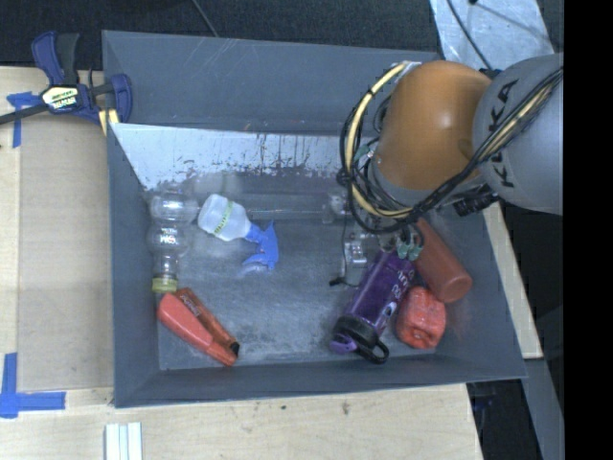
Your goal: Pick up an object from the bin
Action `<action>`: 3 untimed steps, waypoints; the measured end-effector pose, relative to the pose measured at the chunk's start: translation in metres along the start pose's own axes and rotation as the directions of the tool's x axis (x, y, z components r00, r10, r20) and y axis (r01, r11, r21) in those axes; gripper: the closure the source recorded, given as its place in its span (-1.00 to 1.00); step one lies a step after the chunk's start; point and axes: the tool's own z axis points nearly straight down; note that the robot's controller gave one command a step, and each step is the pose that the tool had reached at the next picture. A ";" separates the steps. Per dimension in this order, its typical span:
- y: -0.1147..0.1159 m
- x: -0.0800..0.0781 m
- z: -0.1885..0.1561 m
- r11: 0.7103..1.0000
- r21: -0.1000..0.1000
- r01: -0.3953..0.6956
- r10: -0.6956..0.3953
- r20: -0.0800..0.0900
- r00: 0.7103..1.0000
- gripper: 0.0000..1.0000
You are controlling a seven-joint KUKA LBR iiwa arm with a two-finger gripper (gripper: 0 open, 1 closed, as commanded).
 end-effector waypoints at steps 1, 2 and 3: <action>0.000 -0.002 -0.005 1.000 0.000 0.000 0.000 0.008 1.000 -1.00; 0.000 -0.002 -0.005 1.000 0.000 0.000 0.000 0.008 1.000 -1.00; 0.005 -0.013 -0.040 0.987 0.001 0.158 -0.158 0.006 0.987 -1.00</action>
Offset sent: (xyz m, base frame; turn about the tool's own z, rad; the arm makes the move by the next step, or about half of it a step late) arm -0.0575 -0.0316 0.0015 -0.1496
